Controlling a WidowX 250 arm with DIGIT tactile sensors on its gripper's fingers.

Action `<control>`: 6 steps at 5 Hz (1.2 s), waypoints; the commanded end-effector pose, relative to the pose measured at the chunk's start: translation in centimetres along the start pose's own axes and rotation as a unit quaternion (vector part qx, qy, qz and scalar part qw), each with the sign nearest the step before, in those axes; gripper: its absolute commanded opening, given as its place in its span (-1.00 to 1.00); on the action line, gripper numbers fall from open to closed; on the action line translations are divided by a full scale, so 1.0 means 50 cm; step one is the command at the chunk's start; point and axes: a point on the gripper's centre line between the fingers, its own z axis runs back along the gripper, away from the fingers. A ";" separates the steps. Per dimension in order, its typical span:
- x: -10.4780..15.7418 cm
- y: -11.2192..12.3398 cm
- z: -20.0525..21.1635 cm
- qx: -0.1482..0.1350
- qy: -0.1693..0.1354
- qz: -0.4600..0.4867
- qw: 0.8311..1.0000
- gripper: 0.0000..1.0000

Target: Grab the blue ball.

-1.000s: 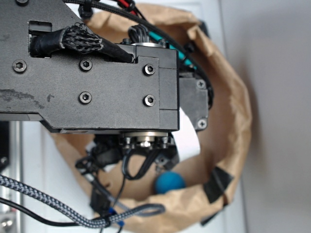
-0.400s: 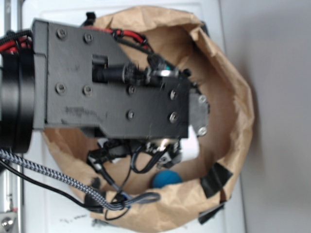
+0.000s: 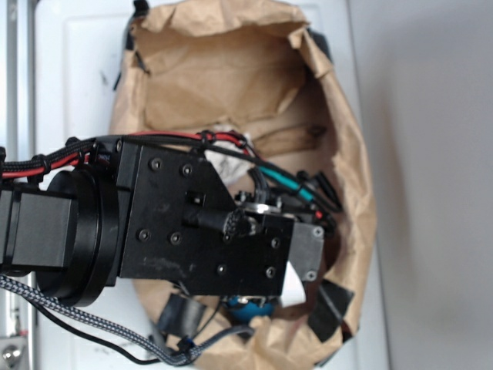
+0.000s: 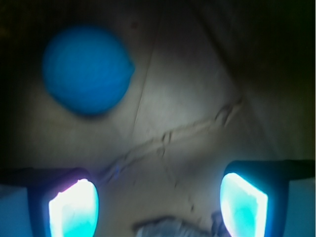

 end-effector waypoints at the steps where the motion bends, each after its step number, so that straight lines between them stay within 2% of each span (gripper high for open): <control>1: 0.006 0.055 0.042 -0.058 -0.066 -0.023 0.996 1.00; 2: -0.027 0.084 0.079 -0.071 -0.085 -0.016 0.994 1.00; 3: -0.064 0.105 0.103 -0.068 -0.102 -0.008 0.992 1.00; 4: -0.082 0.092 0.084 -0.073 -0.114 -0.033 0.990 1.00; 6: -0.040 -0.003 0.040 -0.047 -0.098 -0.095 0.990 1.00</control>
